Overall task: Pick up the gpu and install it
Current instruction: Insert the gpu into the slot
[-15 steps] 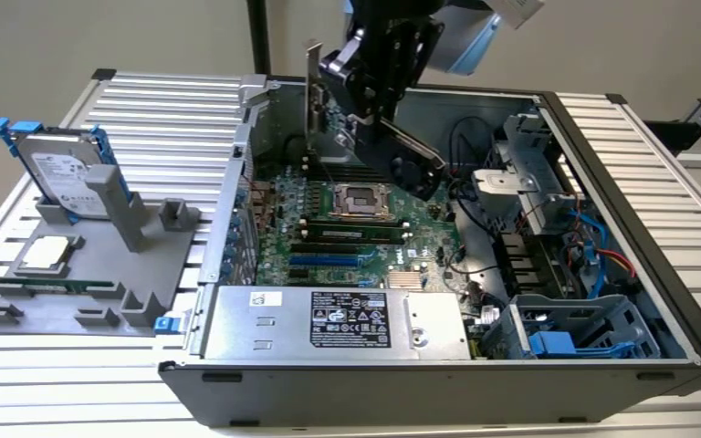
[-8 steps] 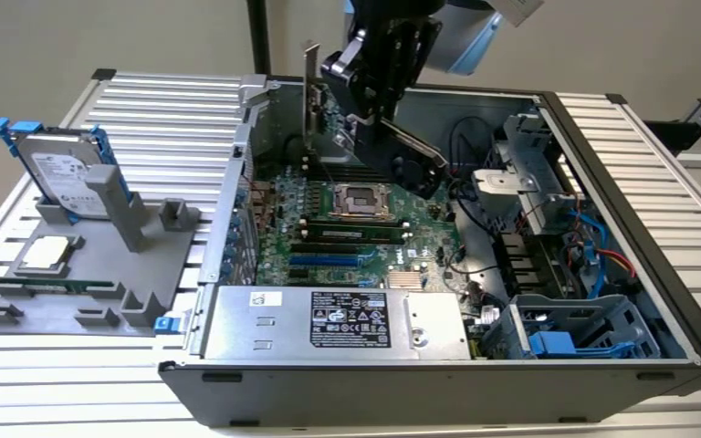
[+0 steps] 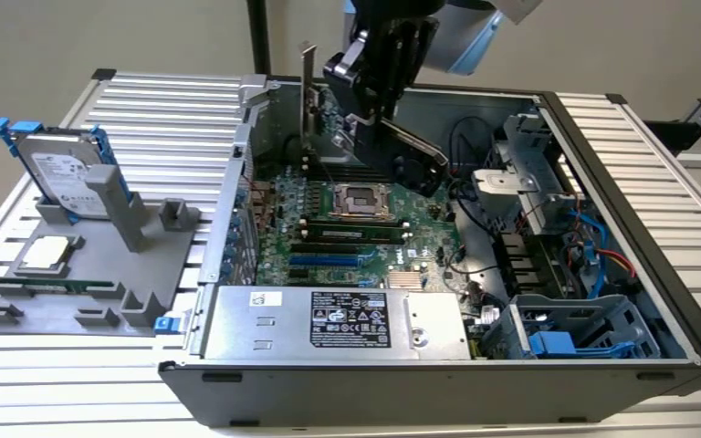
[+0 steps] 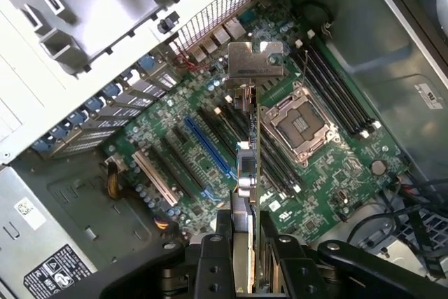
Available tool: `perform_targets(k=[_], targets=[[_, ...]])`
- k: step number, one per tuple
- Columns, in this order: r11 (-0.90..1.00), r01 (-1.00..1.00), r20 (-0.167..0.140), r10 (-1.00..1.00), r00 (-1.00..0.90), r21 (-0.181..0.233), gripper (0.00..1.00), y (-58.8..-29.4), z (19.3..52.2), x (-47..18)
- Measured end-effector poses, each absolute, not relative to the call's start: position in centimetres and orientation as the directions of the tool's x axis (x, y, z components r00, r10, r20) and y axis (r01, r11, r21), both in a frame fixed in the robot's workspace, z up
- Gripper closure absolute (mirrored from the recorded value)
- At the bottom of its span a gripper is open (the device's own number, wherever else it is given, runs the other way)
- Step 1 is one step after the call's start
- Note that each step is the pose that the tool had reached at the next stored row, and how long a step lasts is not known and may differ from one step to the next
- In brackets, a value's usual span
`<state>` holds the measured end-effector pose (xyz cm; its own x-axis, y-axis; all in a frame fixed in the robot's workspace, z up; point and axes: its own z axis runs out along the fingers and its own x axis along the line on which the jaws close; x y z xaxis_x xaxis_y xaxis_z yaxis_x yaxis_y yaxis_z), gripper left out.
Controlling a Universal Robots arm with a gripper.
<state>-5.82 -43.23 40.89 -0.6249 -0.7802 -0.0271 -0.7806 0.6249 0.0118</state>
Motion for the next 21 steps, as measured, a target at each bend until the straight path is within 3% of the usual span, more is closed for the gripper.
perform_targets(k=[21], targets=[[0.535, -0.844, -0.027, -0.844, -0.536, 0.012, 1.00, -43.23, 40.89, -5.82]])
